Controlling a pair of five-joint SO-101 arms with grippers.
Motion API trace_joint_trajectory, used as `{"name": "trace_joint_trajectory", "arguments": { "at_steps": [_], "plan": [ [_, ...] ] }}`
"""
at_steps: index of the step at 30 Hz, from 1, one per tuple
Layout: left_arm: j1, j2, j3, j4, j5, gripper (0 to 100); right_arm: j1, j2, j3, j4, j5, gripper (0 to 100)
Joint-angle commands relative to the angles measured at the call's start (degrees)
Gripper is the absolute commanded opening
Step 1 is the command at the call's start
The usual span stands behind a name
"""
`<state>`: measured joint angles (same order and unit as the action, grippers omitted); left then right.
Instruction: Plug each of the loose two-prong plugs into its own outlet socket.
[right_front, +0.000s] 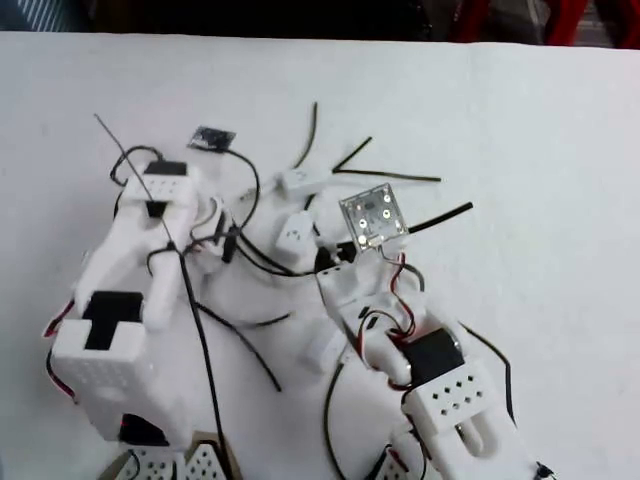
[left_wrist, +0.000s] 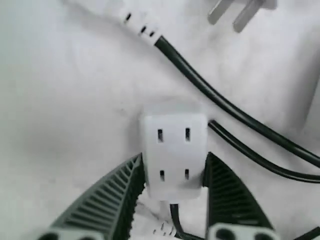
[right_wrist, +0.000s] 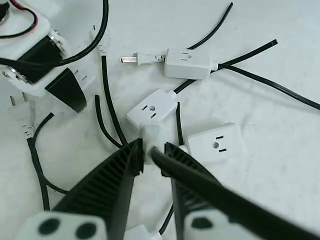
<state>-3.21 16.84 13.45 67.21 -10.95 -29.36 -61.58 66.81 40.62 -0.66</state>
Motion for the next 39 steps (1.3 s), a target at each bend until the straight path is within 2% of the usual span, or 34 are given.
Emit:
{"name": "trace_joint_trajectory", "arguments": {
  "at_steps": [1, 11, 14, 16, 20, 21, 27, 34, 39],
  "plan": [
    [0.0, -1.7, -4.5, 1.4, -6.2, 3, 0.7, 0.1, -0.5, -1.2, -0.4, 1.7],
    [0.0, -11.3, -3.5, 7.8, -26.5, 2, 0.7, 0.1, -0.5, -1.2, -0.4, 1.7],
    [0.0, -10.3, -3.4, 7.7, -27.7, 3, 0.7, 0.1, -0.5, -1.2, -0.4, 1.7],
    [0.3, -8.0, -3.4, 7.8, -27.8, 7, 0.7, 0.1, -0.5, -1.2, -0.4, 1.7],
    [0.1, -3.6, -4.0, 7.9, -27.3, 28, 0.7, 0.1, -0.5, -1.2, -0.4, 1.7],
    [0.0, -3.4, -4.0, 7.9, -27.0, 30, 0.7, 0.1, -0.5, -1.2, -0.4, 1.7],
    [-0.2, -12.2, -3.4, 8.2, -24.8, 29, 0.7, 0.1, -0.5, -1.2, -0.4, 1.7],
    [-3.4, -29.6, 2.9, 10.6, -16.3, 29, 0.2, 0.2, 0.3, -1.0, -0.4, 1.7],
    [-7.6, -41.7, 14.8, 3.1, -8.8, 29, -1.9, 0.2, 0.7, -0.7, -0.2, 1.7]
  ]
}}
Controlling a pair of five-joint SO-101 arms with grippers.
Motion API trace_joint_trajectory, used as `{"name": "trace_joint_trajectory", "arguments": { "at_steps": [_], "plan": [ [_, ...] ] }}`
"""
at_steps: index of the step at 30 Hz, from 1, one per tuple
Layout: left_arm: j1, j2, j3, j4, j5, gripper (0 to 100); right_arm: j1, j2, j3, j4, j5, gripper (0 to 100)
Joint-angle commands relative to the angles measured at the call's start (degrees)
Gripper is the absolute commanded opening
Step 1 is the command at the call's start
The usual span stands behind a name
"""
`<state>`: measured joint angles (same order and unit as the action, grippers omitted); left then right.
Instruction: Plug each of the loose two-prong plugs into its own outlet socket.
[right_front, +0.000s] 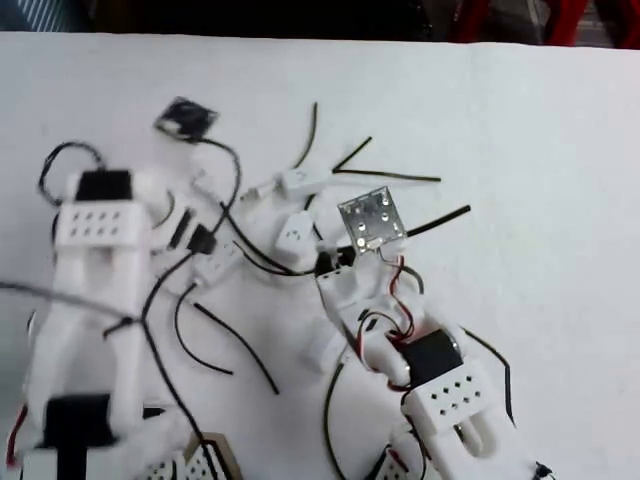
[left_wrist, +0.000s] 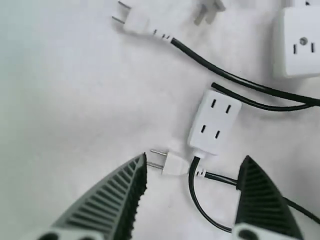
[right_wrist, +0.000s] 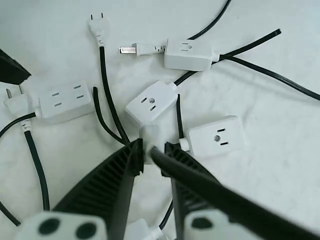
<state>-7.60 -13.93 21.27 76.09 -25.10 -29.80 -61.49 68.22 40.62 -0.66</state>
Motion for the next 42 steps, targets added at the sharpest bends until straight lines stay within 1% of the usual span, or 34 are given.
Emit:
{"name": "trace_joint_trajectory", "arguments": {
  "at_steps": [1, 5, 9, 13, 17, 21, 26, 28, 30, 31, 42],
  "plan": [
    [-3.6, -13.5, 9.5, -7.8, 6.6, 29, -2.1, 0.1, -0.7, -0.7, -0.2, 1.7],
    [-3.6, -24.2, 16.6, -12.8, 11.2, 28, -3.9, 0.1, -1.1, 0.7, 0.1, 1.7],
    [-3.6, -34.2, 19.7, -14.8, 18.5, 24, -5.2, 0.1, -2.5, 0.9, 0.2, 1.7],
    [-3.6, -41.7, 23.5, -16.3, 23.4, 23, -5.4, 0.7, -6.6, 1.6, 0.3, 1.7],
    [-3.8, -46.6, 27.4, -18.3, 26.2, 23, -9.5, 8.6, -14.6, 4.8, 0.3, 1.7],
    [-4.2, -49.0, 30.5, -20.5, 27.4, 23, -13.9, 20.4, -21.2, 3.7, 0.3, 1.7],
    [-9.8, -49.3, 31.3, -21.4, 27.5, 23, -16.1, 32.1, -26.5, -2.7, 1.0, 1.7],
    [-11.2, -49.3, 31.4, -21.2, 27.6, 23, -16.5, 36.2, -28.0, -4.6, 6.5, 1.7],
    [-12.1, -49.3, 32.0, -21.2, 29.3, 23, -17.0, 40.1, -29.7, -5.9, 12.2, 1.7],
    [-12.6, -49.5, 32.6, -21.4, 30.3, 23, -17.0, 42.1, -30.8, -6.5, 13.7, 1.7],
    [-13.1, -49.3, 33.7, -21.4, 30.8, 23, -16.7, 61.4, -45.6, -7.3, 14.2, 1.7]
  ]
}}
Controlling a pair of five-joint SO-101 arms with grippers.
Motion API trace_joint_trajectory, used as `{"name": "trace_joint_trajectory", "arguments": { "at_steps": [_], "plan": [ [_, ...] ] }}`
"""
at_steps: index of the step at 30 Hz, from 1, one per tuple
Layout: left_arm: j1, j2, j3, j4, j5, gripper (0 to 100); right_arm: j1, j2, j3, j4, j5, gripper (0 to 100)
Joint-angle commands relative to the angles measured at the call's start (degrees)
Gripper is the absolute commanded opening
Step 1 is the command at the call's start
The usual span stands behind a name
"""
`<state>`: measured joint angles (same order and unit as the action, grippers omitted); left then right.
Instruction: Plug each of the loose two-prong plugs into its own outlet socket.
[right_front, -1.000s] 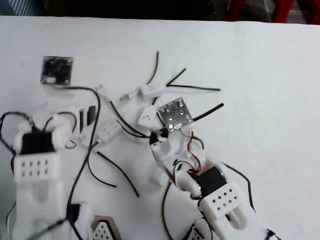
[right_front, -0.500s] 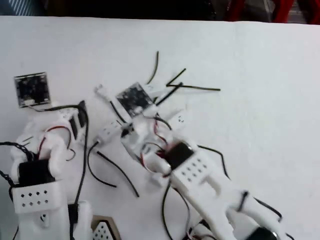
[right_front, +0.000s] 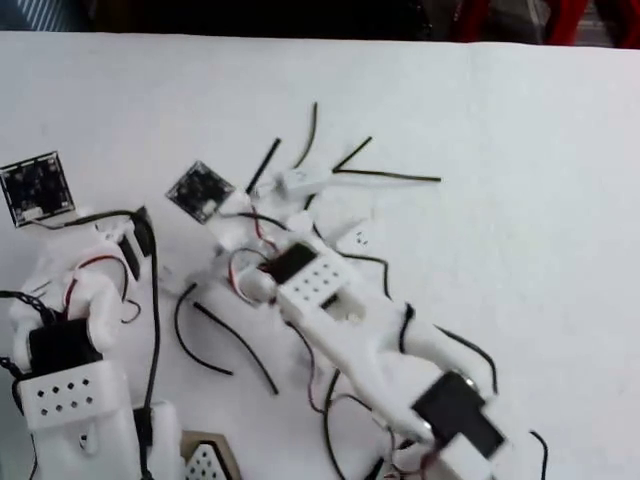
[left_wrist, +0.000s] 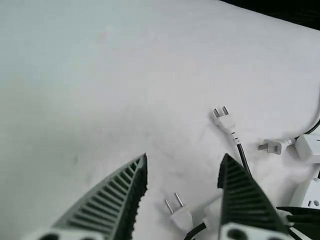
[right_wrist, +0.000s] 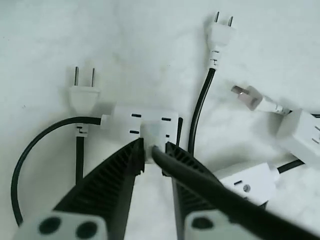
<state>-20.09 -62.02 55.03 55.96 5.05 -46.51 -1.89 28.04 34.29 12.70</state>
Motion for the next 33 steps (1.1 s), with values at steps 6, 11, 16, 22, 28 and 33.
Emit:
{"name": "trace_joint_trajectory", "arguments": {
  "at_steps": [6, 11, 16, 22, 28, 33],
  "plan": [
    [-0.6, -1.5, 3.9, -5.4, 0.6, 23, 1.2, 6.9, -9.3, -0.8, 1.1, 1.7],
    [-0.6, -1.5, 4.4, -6.1, 0.6, 23, 2.4, 8.0, -11.4, 1.9, 1.1, 1.7],
    [-0.6, -1.5, 4.4, -6.1, 0.6, 23, 2.8, 8.0, -13.6, 5.2, 1.1, 1.7],
    [-0.6, -1.5, 4.5, -6.1, 0.6, 23, 2.8, 10.5, -13.7, 5.2, 1.1, 1.7],
    [-0.6, -1.5, 4.5, -6.1, 0.6, 23, 2.8, 13.1, -13.8, 5.4, 1.1, 1.7],
    [-0.6, -1.5, 4.5, -6.1, 0.6, 23, 2.6, 13.1, -16.5, 10.9, 1.1, 1.7]
  ]
}}
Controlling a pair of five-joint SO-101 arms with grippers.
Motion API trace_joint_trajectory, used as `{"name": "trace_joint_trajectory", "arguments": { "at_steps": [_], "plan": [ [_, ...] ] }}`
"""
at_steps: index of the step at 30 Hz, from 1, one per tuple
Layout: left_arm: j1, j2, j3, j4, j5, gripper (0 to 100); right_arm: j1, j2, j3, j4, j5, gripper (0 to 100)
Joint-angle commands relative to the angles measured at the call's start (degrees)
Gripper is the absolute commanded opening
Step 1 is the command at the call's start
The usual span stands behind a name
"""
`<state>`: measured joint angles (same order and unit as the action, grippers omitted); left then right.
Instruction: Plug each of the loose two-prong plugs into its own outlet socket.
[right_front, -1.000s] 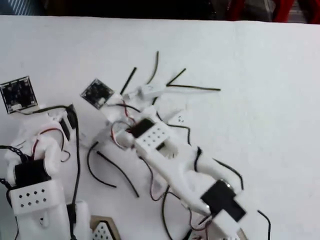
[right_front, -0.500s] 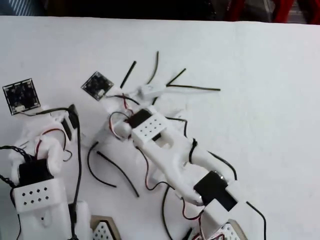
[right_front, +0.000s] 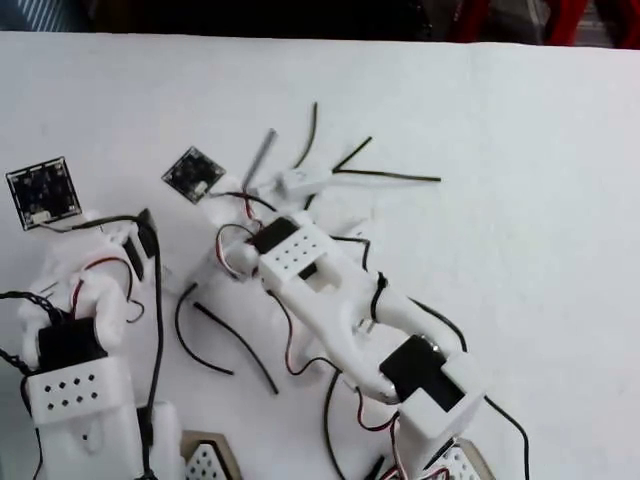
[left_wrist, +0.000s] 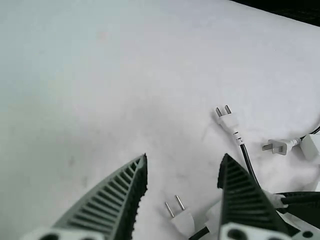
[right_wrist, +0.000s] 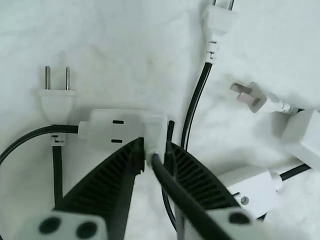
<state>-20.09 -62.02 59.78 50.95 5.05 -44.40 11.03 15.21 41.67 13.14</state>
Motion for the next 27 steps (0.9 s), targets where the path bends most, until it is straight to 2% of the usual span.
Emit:
{"name": "trace_joint_trajectory", "arguments": {
  "at_steps": [1, 5, 15, 27],
  "plan": [
    [-0.6, -1.5, -0.3, -1.1, 0.6, 23, 0.5, 0.5, -5.1, 5.0, 0.7, 1.7],
    [-0.6, -1.5, -0.3, -1.1, 0.6, 23, 0.6, 0.7, -9.7, 9.5, 0.7, 1.7],
    [-0.6, -1.5, -0.3, -1.1, 0.6, 23, 0.6, 5.6, -13.2, 10.9, 0.7, 1.7],
    [-0.6, -1.5, -0.2, -1.1, 0.6, 23, 0.7, 10.8, -27.8, 27.0, 0.1, 1.7]
  ]
}}
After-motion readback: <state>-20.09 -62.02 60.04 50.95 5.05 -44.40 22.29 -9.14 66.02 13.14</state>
